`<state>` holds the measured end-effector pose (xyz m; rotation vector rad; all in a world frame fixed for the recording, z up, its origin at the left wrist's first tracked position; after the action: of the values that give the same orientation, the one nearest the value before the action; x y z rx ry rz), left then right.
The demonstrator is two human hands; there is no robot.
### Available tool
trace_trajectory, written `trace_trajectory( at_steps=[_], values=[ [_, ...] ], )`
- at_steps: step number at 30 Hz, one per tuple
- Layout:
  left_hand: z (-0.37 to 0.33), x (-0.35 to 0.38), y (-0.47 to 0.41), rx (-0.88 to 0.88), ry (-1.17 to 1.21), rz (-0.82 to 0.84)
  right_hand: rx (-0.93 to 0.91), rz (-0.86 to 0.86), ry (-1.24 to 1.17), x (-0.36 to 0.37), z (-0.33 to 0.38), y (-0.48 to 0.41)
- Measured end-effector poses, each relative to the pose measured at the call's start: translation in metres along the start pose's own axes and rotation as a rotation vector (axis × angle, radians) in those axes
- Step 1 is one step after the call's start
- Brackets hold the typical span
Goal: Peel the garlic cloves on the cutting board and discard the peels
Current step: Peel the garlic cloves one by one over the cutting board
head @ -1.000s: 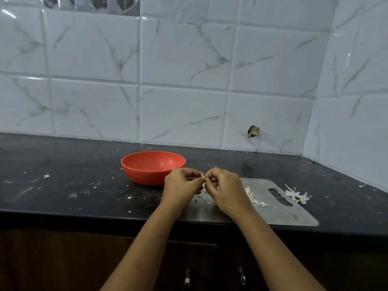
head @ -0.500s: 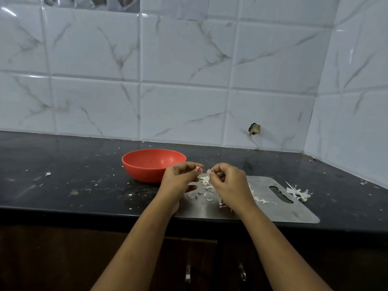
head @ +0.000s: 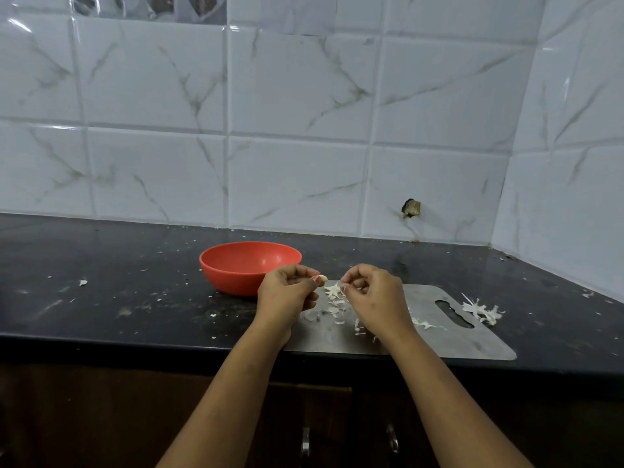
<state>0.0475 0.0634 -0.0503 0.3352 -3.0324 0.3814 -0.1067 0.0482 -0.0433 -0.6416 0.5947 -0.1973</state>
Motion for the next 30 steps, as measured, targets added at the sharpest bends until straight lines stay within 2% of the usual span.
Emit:
trace_trajectory(
  at_steps=[4, 7, 14, 17, 19, 21, 24, 27, 30],
  values=[
    [0.001, 0.001, 0.0, 0.028, -0.04, 0.008, -0.087, 0.095, -0.167, 0.001, 0.008, 0.003],
    [-0.002, 0.003, 0.003, 0.076, -0.11, 0.037, -0.14, 0.091, -0.194, -0.001, 0.013, 0.003],
    [-0.019, -0.004, 0.005, 0.194, -0.218, -0.092, 0.042, -0.051, -0.25, -0.012, -0.004, -0.012],
    [-0.047, -0.019, -0.002, 0.331, -0.431, -0.21, 0.042, 0.026, -0.091, -0.009, -0.012, -0.026],
    [-0.065, -0.035, -0.007, 0.35, -0.623, -0.286, -0.003, 0.127, 0.104, -0.004, -0.012, -0.035],
    [-0.071, -0.05, -0.017, 0.266, -0.797, -0.29, -0.032, 0.298, 0.314, 0.003, -0.009, -0.041],
    [-0.067, -0.059, -0.033, 0.111, -0.936, -0.181, -0.044, 0.492, 0.523, 0.015, -0.007, -0.047],
    [-0.067, -0.053, -0.038, 0.069, -1.062, -0.129, -0.058, 0.528, 0.591, 0.024, -0.006, -0.047],
    [-0.071, -0.045, -0.04, 0.112, -1.041, -0.135, -0.044, 0.489, 0.585, 0.023, -0.004, -0.049]
  ],
)
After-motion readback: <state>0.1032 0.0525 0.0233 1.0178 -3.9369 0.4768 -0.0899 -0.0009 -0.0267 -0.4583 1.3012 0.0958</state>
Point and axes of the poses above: each hand's wrist, its own y-axis away from the middle knuckle, its own x-axis out of the palm, z = x × y, the point moved 3 cm from there along -y, towards the middle knuckle, and after that the axes turned 2 degrees about -y, right-handed, at the moved point
